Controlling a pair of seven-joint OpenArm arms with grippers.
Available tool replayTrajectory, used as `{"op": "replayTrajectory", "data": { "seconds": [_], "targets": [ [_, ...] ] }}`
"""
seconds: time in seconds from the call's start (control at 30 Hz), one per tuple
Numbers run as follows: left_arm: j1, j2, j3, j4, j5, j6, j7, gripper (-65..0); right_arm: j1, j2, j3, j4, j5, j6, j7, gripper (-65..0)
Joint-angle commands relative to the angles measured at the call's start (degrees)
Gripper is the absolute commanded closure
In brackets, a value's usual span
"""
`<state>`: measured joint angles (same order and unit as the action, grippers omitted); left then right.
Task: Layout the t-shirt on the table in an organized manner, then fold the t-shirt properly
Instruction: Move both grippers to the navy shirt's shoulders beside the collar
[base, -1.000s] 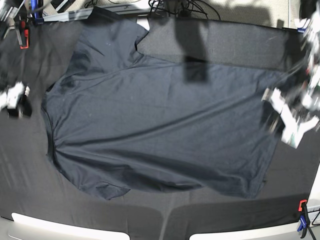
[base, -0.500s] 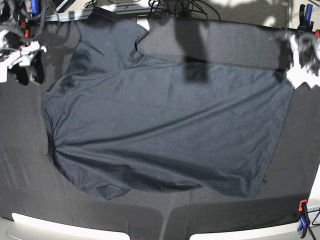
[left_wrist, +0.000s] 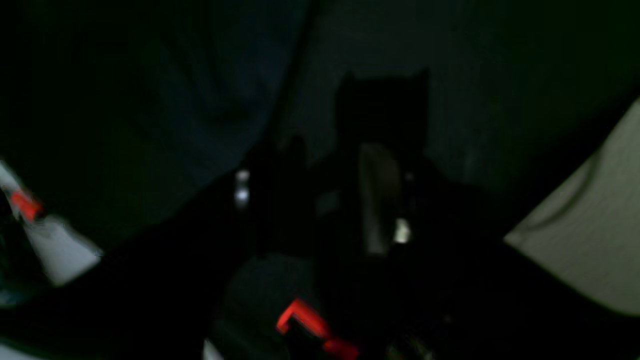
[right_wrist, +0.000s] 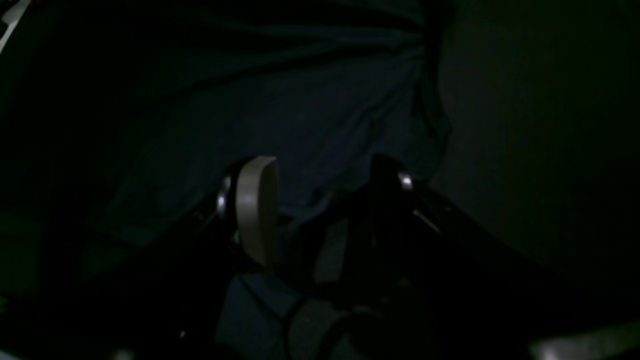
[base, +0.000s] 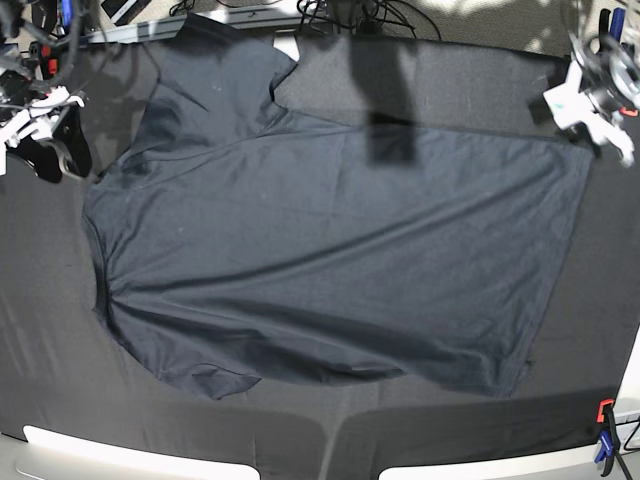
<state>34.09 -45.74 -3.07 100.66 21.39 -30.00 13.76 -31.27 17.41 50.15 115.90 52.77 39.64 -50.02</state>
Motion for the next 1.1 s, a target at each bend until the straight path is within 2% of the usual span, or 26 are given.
{"op": "replayTrajectory", "data": {
  "seconds": [0.0,0.1,0.3,0.57,0.73,0.77,0.87,0.93,1.07],
  "targets": [
    [-0.37,-1.11,-0.17,-0.07,0.79,1.64,-0.57,-30.5,0.0,0.83,0.46,1.01,1.42,0.36,0.94,-28.8],
    [-2.19,-1.33,-0.15,-2.16,1.7,3.06,-0.61,-32.7,0.02,0.83,0.46,1.01,1.44,0.36,0.87,-28.8],
    [-5.38,-3.87,-0.13,-4.09,1.51,3.04,-5.18,-32.6,-0.02,0.2,0.46,1.01,1.42,0.36,0.68,-28.8],
    [-7.37,-5.11,0.07,-8.0,1.46,2.97,-7.02,-32.6,0.0,0.22,0.46,1.01,1.4,0.36,-1.27,-28.8],
    [-6.84,-6.47,7.23,-8.07,1.14,2.62,-6.67,-32.6,0.02,0.24,0.46,1.01,1.42,0.36,-1.2,-28.8],
    [-7.26,-6.56,9.2,-8.07,1.14,3.32,-6.75,-32.6,0.02,0.22,0.46,1.01,1.42,0.36,-1.2,-28.8],
    [-10.14,-6.51,13.4,-8.72,1.11,9.55,-4.76,-32.6,0.02,0.22,0.46,1.01,1.4,0.36,-1.27,-28.8],
    [-12.98,-6.54,14.49,-9.81,1.11,10.25,-2.97,-32.6,0.02,0.22,0.46,1.01,1.38,0.36,-1.46,-28.8],
    [-16.5,-6.56,14.53,-11.98,1.09,10.12,-2.75,-32.6,0.02,0.22,0.46,1.01,1.25,0.36,-1.46,-28.8]
  ]
}}
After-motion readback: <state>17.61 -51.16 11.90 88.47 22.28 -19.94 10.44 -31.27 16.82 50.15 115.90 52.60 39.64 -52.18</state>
